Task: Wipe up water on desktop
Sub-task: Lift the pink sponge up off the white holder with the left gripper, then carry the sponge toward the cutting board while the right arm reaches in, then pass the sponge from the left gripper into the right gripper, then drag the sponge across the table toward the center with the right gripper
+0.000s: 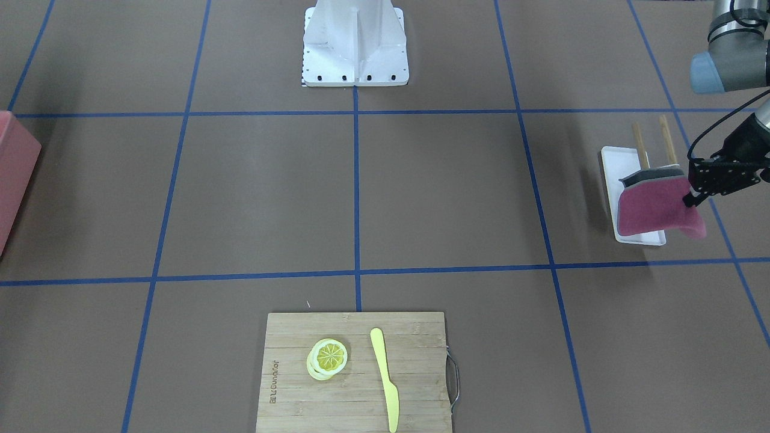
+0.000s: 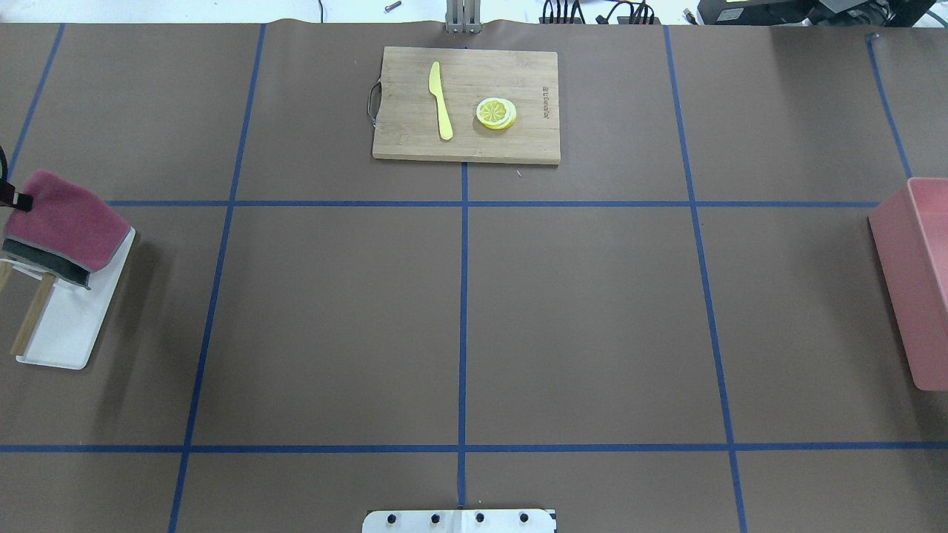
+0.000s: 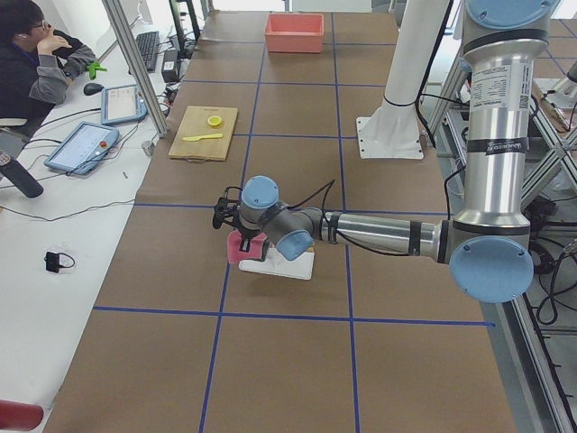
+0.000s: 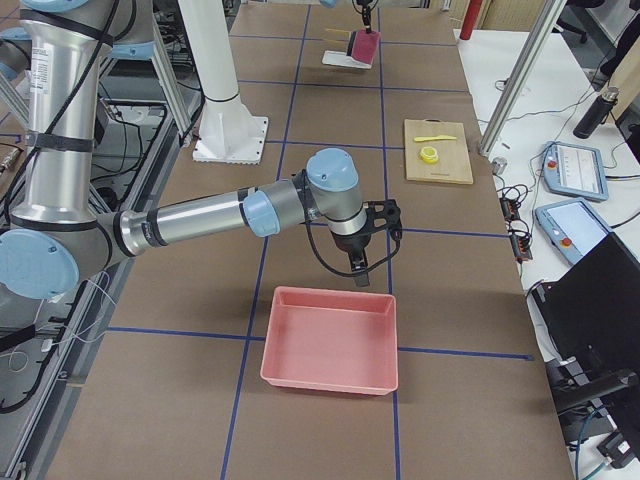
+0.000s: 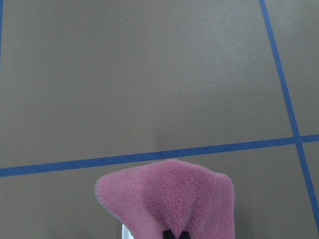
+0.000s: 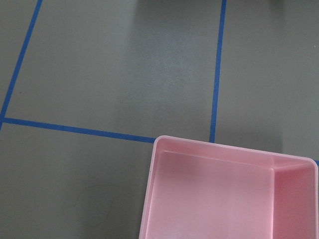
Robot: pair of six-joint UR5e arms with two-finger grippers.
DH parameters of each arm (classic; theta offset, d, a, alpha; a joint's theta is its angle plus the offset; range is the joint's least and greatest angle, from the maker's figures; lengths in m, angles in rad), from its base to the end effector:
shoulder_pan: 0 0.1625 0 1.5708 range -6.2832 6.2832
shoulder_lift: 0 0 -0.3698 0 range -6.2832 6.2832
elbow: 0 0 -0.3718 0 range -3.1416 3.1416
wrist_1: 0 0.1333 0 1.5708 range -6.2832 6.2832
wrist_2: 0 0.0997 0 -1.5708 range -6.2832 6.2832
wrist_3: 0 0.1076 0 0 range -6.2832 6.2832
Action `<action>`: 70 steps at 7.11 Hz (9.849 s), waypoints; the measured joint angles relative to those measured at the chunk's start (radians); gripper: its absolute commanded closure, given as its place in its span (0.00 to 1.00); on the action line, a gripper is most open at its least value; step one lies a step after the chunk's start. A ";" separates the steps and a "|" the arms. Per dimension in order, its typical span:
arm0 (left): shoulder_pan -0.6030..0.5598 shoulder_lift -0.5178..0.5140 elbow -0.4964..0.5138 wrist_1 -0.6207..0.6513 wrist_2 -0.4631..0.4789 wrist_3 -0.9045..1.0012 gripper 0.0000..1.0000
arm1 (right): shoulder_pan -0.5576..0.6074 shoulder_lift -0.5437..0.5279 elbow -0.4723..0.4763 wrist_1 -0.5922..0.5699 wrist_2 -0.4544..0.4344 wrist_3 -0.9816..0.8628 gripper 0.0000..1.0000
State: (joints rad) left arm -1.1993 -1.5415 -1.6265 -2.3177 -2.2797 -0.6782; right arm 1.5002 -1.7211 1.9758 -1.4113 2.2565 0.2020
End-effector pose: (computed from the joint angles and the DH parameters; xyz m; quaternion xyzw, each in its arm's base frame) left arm 0.1187 -0.4788 0.5111 0.1450 0.4554 -0.0033 0.8784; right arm 0.0347 -0.4327 0.4706 0.1472 -0.3523 -0.0085 0.9242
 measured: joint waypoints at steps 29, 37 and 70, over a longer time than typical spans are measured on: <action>0.611 -0.760 -0.142 0.195 0.706 -1.371 1.00 | -1.194 0.518 -0.073 0.319 -1.224 0.413 0.15; 0.673 -0.767 -0.146 0.193 0.746 -1.369 1.00 | -1.184 0.548 -0.092 0.319 -1.227 0.389 0.87; -0.471 -0.106 0.023 0.944 -0.056 0.944 0.00 | -1.115 0.767 -0.314 -0.065 -0.821 1.206 1.00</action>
State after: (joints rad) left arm -1.6705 -1.6476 -1.6035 -1.3739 -2.3361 0.2663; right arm 0.3849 -0.9546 1.6614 -1.4761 1.4359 1.4083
